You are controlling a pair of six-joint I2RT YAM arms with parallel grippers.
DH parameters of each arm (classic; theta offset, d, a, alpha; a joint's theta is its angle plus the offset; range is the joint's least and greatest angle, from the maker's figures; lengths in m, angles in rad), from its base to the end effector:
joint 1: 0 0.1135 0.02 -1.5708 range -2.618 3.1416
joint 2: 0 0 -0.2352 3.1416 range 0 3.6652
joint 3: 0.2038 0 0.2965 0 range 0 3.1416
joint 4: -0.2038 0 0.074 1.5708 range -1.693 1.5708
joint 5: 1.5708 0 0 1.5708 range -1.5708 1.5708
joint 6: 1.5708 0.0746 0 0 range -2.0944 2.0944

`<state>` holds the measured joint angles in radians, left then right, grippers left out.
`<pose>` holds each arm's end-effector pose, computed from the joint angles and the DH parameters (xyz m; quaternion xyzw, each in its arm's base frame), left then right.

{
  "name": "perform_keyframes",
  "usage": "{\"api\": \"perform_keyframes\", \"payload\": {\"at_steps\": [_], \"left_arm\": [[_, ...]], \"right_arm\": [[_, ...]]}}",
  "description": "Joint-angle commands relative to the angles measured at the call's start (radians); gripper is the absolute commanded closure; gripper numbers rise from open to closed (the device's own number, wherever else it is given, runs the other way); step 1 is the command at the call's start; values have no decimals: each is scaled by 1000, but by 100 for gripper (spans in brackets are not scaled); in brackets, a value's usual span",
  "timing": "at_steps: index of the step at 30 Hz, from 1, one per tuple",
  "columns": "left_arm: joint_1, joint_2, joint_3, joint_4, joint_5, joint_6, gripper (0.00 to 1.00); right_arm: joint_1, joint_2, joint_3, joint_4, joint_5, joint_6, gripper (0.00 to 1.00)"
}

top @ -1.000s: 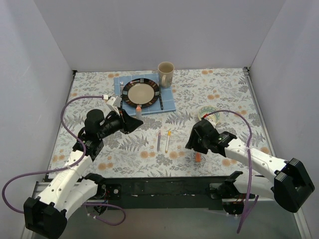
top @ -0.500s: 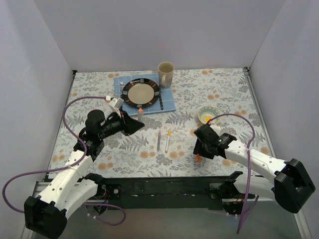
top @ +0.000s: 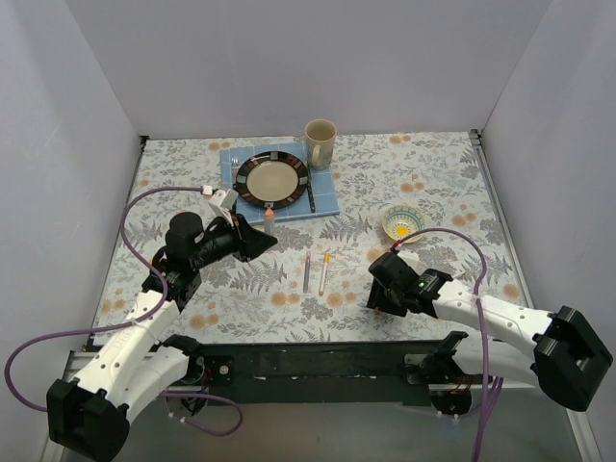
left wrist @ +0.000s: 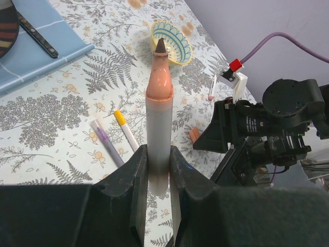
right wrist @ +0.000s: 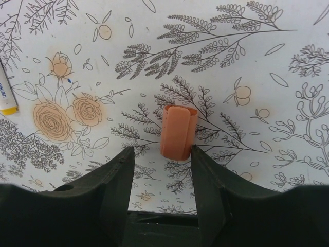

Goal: Insert the pens into the pen caps

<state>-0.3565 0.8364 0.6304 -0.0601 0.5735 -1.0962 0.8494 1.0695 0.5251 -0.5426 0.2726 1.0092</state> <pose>0.2583 -0.1394 0.2515 -0.1154 0.7727 -0.5547 0.2860 0.1830 0.1777 0.0916 0.1092 0.9562 0.1112 0.2477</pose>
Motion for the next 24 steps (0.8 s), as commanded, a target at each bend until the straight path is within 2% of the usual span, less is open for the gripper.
{"api": "perform_keyframes", "payload": {"at_steps": [1,8,11,13,16,17,24], "left_arm": [[1,-16,11,-15,-34,21,100],[1,-13,12,-21,-38,24,100],[2,-14,12,-24,-44,27,100],[1,-19,12,-26,-50,30,100],[1,-20,11,-27,-47,33,100],[1,-20,11,-26,-44,32,100],[1,-42,9,-27,-41,41,100]], "right_arm": [[40,32,12,94,39,46,45],[62,121,90,216,31,40,45],[62,161,125,288,31,-35,45],[62,181,173,302,14,-104,44],[62,181,225,311,-57,-332,43],[60,178,236,281,-62,-447,43],[22,205,288,42,-75,-708,36]]}}
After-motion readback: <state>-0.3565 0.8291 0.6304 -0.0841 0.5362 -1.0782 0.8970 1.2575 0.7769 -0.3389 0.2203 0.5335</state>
